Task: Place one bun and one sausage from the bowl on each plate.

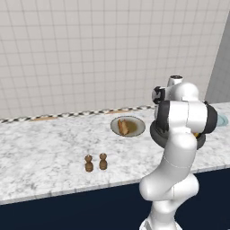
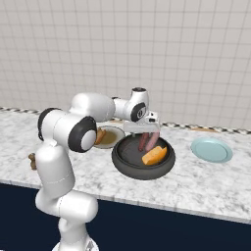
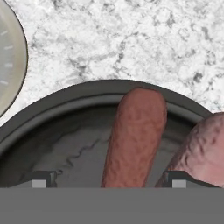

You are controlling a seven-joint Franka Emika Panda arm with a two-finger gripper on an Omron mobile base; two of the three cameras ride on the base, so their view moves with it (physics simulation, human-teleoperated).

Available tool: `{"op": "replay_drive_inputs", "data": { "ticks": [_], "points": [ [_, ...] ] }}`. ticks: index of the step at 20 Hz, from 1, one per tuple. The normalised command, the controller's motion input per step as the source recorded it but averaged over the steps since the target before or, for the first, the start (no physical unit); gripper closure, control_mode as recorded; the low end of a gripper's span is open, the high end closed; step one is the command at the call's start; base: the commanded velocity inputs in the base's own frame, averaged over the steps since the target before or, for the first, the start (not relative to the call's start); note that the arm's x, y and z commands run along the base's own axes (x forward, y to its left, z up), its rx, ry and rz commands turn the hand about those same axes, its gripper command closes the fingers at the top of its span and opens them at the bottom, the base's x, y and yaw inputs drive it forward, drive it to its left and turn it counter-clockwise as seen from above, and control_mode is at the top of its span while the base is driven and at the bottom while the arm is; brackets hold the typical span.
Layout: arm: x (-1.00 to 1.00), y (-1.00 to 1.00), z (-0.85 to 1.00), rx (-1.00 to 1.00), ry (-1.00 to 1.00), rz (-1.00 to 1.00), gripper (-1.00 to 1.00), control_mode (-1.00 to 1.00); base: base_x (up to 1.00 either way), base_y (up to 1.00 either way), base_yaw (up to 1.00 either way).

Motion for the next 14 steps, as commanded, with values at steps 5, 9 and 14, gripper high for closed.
{"op": "replay_drive_inputs", "data": {
  "ticks": [5,9,14],
  "points": [
    [0.00,0.12,-0.22,0.01,0.00,0.02,-1.00,-1.00,0.00,0.00,0.00],
    [0.00,0.16,-0.16,0.01,0.00,0.04,-1.00,-1.00,0.00,0.00,0.00],
    [-0.02,0.17,-0.16,0.00,0.00,0.04,-1.00,-1.00,0.00,0.00,0.00]
  ]
}}
